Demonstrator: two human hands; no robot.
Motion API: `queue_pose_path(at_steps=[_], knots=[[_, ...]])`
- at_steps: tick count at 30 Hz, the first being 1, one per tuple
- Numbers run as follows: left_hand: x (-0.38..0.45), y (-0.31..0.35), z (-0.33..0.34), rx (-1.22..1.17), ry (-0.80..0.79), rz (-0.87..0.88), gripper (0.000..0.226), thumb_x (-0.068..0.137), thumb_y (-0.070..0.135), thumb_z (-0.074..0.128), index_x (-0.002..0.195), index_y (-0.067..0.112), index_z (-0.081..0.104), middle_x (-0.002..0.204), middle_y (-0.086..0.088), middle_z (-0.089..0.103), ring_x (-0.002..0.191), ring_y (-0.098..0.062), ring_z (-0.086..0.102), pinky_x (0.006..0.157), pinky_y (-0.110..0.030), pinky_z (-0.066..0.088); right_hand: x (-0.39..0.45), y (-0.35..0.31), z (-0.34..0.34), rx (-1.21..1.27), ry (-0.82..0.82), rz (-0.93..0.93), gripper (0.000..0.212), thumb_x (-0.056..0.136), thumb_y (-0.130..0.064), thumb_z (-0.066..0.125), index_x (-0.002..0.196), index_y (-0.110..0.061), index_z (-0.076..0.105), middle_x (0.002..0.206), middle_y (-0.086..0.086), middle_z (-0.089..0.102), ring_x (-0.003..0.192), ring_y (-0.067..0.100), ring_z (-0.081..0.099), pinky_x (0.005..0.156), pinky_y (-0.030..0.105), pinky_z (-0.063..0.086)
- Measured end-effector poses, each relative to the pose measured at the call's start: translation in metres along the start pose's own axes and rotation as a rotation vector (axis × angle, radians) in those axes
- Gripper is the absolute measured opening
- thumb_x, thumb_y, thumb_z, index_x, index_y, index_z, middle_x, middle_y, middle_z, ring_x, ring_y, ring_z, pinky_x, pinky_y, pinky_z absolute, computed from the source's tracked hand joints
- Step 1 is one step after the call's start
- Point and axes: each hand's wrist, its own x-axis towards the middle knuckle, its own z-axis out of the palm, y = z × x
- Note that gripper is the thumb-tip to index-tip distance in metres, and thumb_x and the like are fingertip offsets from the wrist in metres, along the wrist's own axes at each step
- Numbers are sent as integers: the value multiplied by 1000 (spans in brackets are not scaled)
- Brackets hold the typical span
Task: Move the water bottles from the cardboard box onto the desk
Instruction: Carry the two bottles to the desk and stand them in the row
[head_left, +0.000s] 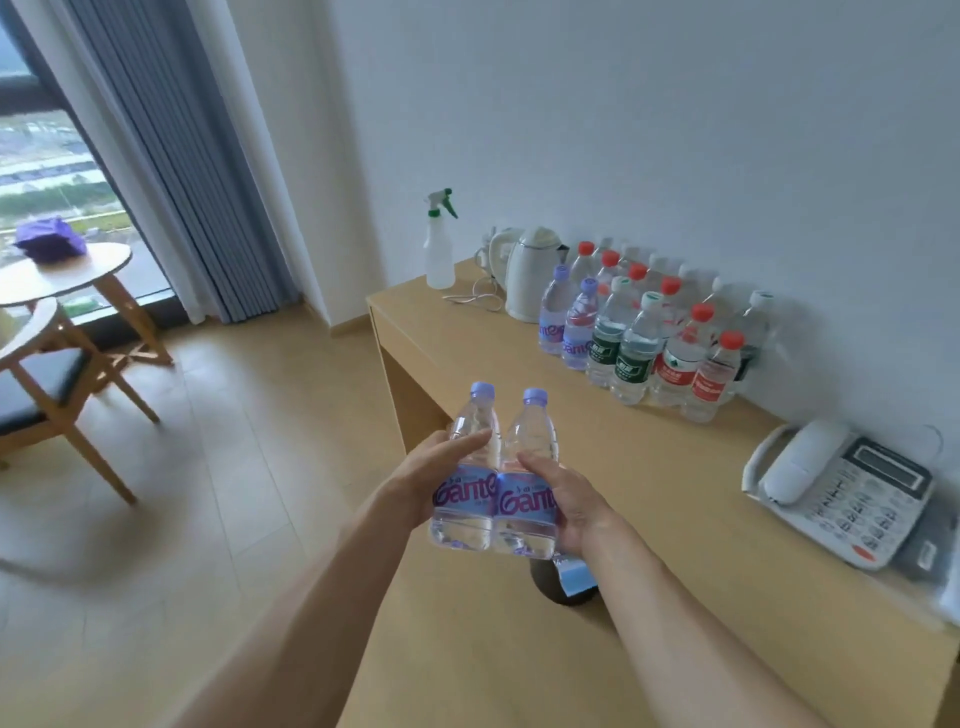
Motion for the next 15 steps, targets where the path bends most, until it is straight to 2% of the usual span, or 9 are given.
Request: queue_pose_path(at_steps=[1, 4, 6, 8, 11, 13, 15], knots=[[10, 3, 5, 24, -28, -5, 44, 89, 32, 75, 122, 6, 61, 98, -18, 72, 84, -33, 72, 81, -47, 60, 3, -2, -7, 6, 34, -9, 55, 82, -36, 77, 126, -6, 65, 122, 30, 66, 104, 42, 65, 103, 64, 46], [43, 10, 23, 112, -129, -9, 52, 89, 36, 75, 126, 3, 60, 111, -26, 70, 95, -39, 69, 91, -53, 56, 10, -8, -29, 8, 155, -45, 58, 81, -41, 79, 127, -11, 62, 121, 26, 68, 106, 40, 68, 101, 61, 49], [69, 14, 36, 146, -140, -21, 57, 86, 40, 77, 128, 8, 55, 119, -27, 68, 99, -40, 71, 89, -53, 58, 16, -14, -43, -5, 243, -48, 58, 81, -45, 78, 128, -15, 60, 122, 23, 69, 109, 39, 68, 100, 57, 52], [96, 16, 51, 166, -182, -36, 59, 84, 40, 79, 127, 10, 51, 119, -26, 66, 96, -38, 72, 83, -50, 61, 20, -21, -57, 15, 315, -56, 53, 82, -46, 77, 124, -17, 61, 115, 19, 71, 101, 34, 71, 92, 49, 55], [138, 27, 75, 182, -282, -28, 60, 83, 36, 79, 126, 6, 50, 109, -23, 67, 82, -35, 72, 72, -46, 62, 30, -38, -76, 65, 421, -87, 39, 84, -46, 76, 113, -23, 62, 95, 7, 73, 84, 23, 72, 74, 40, 59], [164, 38, 88, 186, -369, -20, 58, 83, 33, 80, 126, 7, 51, 110, -24, 68, 84, -36, 73, 74, -47, 62, 37, -51, -84, 82, 494, -109, 33, 85, -45, 75, 109, -25, 63, 91, 5, 71, 79, 21, 71, 69, 37, 59], [188, 48, 97, 192, -453, -26, 57, 83, 32, 80, 127, 8, 52, 116, -27, 67, 94, -41, 73, 79, -52, 61, 43, -63, -88, 91, 558, -128, 29, 85, -45, 74, 106, -26, 65, 89, 3, 71, 79, 21, 70, 70, 36, 58]])
